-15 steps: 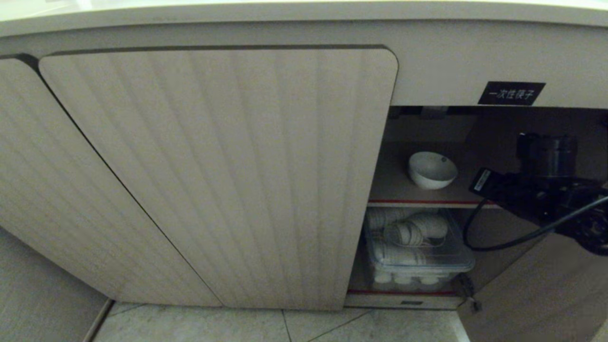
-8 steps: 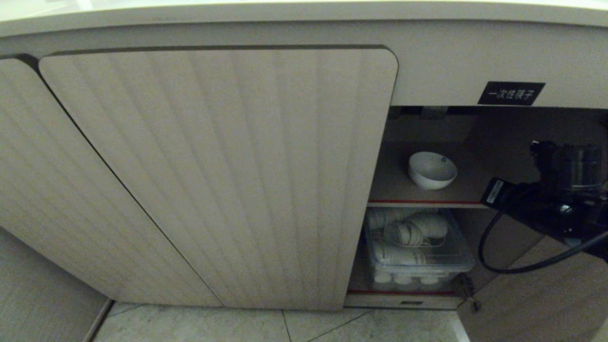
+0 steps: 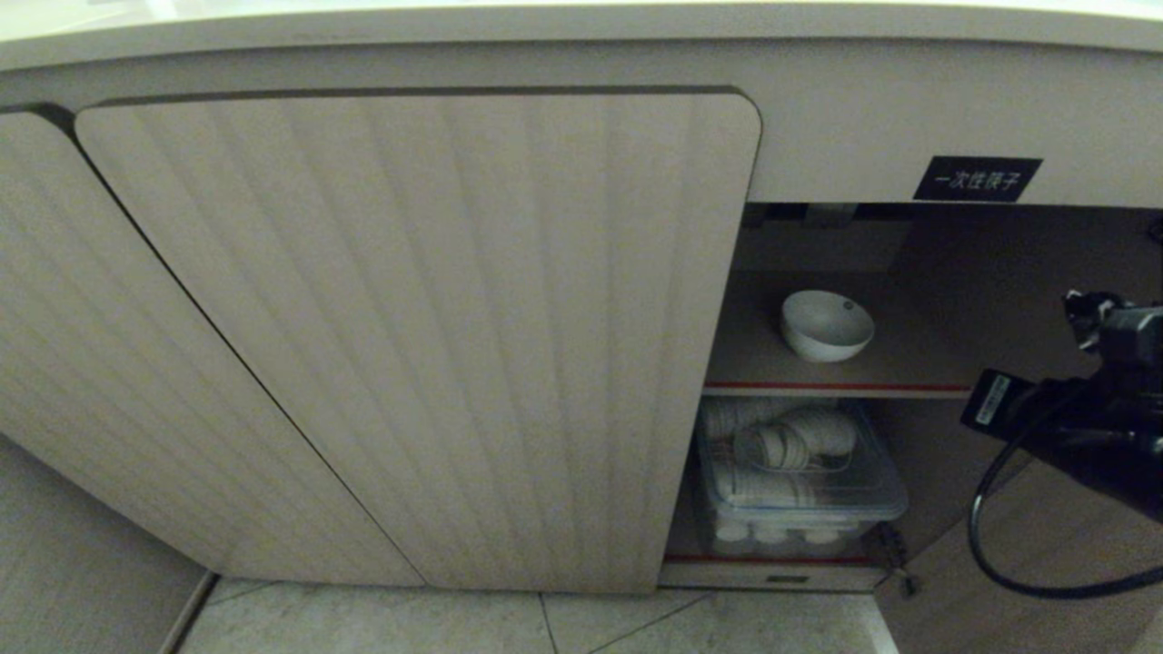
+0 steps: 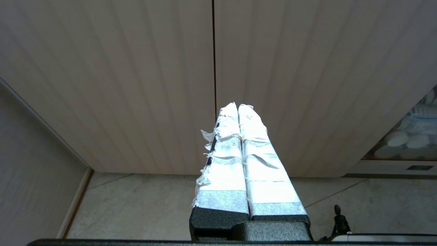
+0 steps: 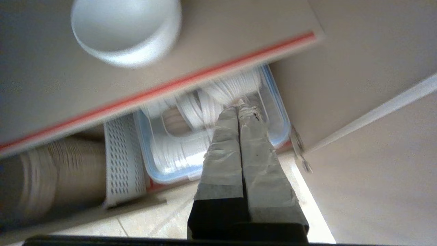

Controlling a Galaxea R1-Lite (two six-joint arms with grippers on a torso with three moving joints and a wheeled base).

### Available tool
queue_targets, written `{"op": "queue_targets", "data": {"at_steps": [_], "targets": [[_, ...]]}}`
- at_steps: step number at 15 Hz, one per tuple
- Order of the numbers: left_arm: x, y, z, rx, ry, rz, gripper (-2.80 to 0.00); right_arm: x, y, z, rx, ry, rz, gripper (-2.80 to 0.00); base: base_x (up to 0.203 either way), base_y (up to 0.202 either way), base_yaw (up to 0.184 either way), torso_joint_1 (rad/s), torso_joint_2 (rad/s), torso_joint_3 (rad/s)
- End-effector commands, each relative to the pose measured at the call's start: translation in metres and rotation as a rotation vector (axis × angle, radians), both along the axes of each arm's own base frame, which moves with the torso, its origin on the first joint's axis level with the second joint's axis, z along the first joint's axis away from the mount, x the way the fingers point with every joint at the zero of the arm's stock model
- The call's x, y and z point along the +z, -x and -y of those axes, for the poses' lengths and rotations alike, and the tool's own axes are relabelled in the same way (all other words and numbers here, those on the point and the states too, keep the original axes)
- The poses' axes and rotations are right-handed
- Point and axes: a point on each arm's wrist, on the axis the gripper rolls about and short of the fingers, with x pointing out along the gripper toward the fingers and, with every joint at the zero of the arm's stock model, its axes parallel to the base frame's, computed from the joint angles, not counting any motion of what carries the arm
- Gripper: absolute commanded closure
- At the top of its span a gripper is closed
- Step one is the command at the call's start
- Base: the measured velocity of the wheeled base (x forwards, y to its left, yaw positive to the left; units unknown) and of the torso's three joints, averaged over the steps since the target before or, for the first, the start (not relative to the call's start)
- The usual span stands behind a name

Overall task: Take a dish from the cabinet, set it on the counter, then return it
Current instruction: Close the cabinet door

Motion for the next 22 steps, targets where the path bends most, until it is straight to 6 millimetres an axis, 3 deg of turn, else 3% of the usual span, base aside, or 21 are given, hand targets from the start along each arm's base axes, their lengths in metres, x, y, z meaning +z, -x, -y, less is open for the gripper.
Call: {"op": "queue_targets", "data": {"at_steps": [1,8,15,18,22], "targets": [[0.000,0.000,0.000,0.000,0.000,0.001,0.00,0.004,0.016,0.002,-0.004,-0.004,0.026,0.00,0.000,0.000,0.000,0.000,0.00,0.000],[0.000,0.000,0.000,-0.001,0.000,0.002,0.00,-0.016,0.076,0.010,0.011,0.037,0.003,0.00,0.000,0.000,0.000,0.000,0.00,0.000],[0.000,0.000,0.000,-0.001,0.000,0.002,0.00,-0.053,0.155,0.026,0.122,0.118,0.047,0.00,0.000,0.000,0.000,0.000,0.00,0.000],[0.000,0.000,0.000,-0.001,0.000,0.000,0.00,-0.051,0.168,0.026,0.135,0.143,0.095,0.00,0.000,0.000,0.000,0.000,0.00,0.000],[0.000,0.000,0.000,-0.001,0.000,0.000,0.00,-0.062,0.201,0.026,0.153,0.213,0.085,0.00,0.000,0.000,0.000,0.000,0.00,0.000]]}}
